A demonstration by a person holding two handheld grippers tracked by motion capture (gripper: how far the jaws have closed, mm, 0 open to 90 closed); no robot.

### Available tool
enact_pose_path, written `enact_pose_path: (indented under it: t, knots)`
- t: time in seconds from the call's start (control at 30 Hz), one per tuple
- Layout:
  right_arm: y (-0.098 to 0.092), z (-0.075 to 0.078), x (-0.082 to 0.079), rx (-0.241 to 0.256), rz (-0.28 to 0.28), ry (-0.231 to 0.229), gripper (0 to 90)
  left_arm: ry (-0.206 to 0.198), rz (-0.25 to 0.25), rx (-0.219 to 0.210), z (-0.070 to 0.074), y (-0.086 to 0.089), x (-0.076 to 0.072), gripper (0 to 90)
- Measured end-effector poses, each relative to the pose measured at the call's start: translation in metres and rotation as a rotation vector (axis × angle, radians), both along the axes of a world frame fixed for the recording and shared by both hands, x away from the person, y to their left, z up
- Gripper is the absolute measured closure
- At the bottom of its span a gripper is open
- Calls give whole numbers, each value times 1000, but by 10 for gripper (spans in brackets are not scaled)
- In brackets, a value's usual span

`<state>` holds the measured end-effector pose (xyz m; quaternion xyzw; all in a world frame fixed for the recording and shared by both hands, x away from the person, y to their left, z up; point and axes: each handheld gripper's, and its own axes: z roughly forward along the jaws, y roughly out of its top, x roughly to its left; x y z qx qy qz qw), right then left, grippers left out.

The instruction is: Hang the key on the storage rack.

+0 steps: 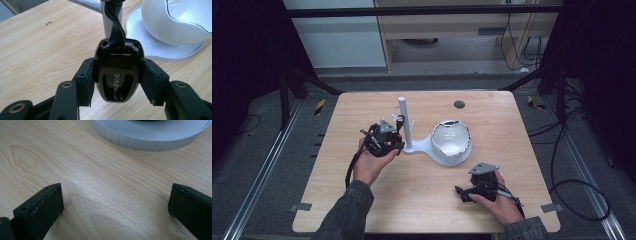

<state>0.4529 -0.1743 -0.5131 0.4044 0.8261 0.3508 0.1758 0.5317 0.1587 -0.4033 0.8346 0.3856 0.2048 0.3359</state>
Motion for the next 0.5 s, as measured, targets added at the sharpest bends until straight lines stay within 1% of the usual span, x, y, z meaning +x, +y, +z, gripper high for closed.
enact_pose_path:
  t: [0.5]
  knots:
    - [0, 0, 0, 1, 0, 0, 4, 4, -1, -1, -1, -2, 1, 479]
